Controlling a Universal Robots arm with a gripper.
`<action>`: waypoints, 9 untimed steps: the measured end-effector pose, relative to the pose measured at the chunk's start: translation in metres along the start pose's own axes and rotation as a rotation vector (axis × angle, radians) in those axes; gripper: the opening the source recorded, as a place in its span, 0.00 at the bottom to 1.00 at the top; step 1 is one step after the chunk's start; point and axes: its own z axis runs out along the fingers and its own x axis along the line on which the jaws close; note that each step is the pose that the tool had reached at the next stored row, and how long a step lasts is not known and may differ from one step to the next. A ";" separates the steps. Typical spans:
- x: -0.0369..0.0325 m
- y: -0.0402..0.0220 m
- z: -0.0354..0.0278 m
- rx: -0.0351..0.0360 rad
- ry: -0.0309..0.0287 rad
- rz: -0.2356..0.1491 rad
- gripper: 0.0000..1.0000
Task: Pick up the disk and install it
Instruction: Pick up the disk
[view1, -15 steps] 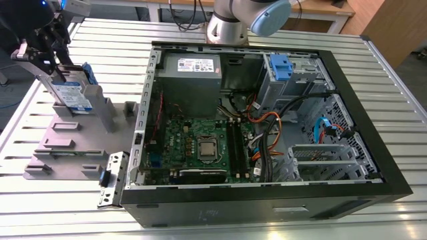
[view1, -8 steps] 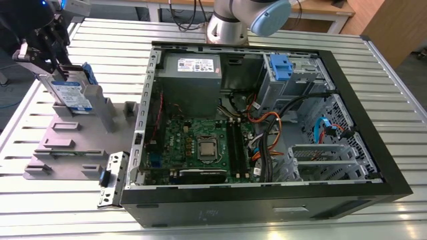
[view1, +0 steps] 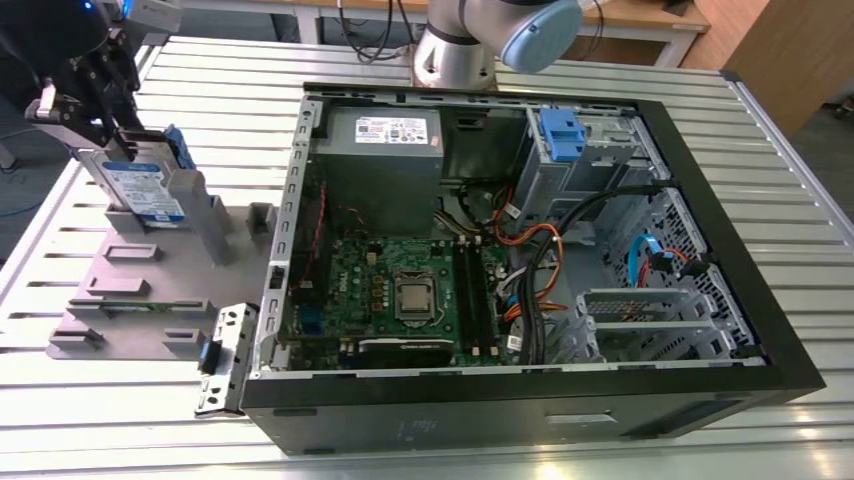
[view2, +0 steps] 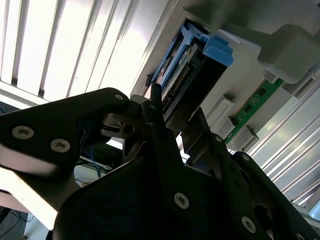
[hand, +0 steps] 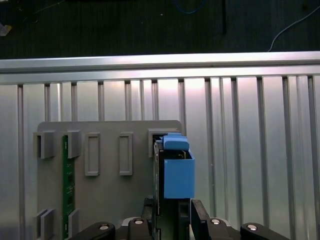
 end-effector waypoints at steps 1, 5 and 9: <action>0.0000 0.0000 0.0000 0.0000 0.0000 0.000 0.42; -0.0001 0.0000 0.0000 0.0000 0.0000 0.000 0.42; -0.0003 0.0000 0.0000 -0.0001 0.0002 0.000 0.41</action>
